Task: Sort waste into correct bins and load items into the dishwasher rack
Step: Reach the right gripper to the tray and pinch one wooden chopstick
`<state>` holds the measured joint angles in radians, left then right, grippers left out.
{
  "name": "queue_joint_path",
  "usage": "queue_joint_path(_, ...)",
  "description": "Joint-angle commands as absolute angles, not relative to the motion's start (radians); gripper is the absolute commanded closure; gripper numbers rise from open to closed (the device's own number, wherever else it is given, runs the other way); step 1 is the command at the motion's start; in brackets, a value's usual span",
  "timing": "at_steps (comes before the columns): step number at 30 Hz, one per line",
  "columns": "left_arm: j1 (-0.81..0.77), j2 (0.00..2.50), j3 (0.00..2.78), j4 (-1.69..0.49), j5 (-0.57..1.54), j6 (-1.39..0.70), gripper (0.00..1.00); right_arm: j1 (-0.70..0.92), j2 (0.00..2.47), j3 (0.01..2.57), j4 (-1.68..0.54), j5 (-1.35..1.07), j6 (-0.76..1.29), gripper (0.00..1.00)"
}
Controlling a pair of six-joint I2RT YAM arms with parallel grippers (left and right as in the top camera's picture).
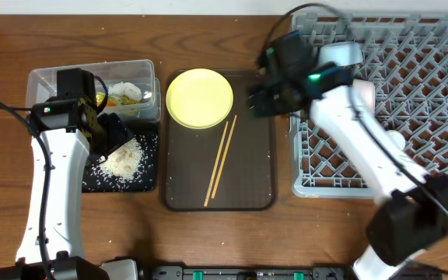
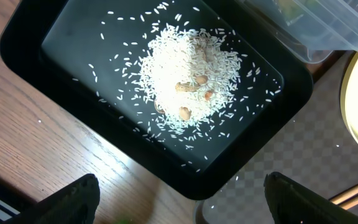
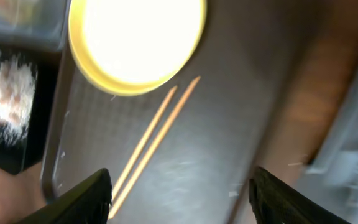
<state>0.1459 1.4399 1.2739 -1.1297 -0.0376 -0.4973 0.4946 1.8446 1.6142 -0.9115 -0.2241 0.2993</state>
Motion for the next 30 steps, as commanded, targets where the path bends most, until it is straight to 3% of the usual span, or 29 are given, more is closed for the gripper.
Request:
queue_joint_path(1, 0.150, 1.437, 1.274, -1.137, -0.061, -0.488, 0.12, 0.566, 1.921, 1.614, -0.920, -0.250, 0.410, 0.32)
queue_joint_path(15, 0.150, 1.437, 1.274, -1.137, -0.061, -0.488, 0.13, 0.780, 2.157, 1.614, -0.958, -0.039, 0.636, 0.41)
queue_joint_path(30, 0.150, 1.437, 1.274, -1.138, -0.060, -0.488, 0.13, 0.815, 2.191, 1.609, -1.004, 0.048, 0.681, 0.42)
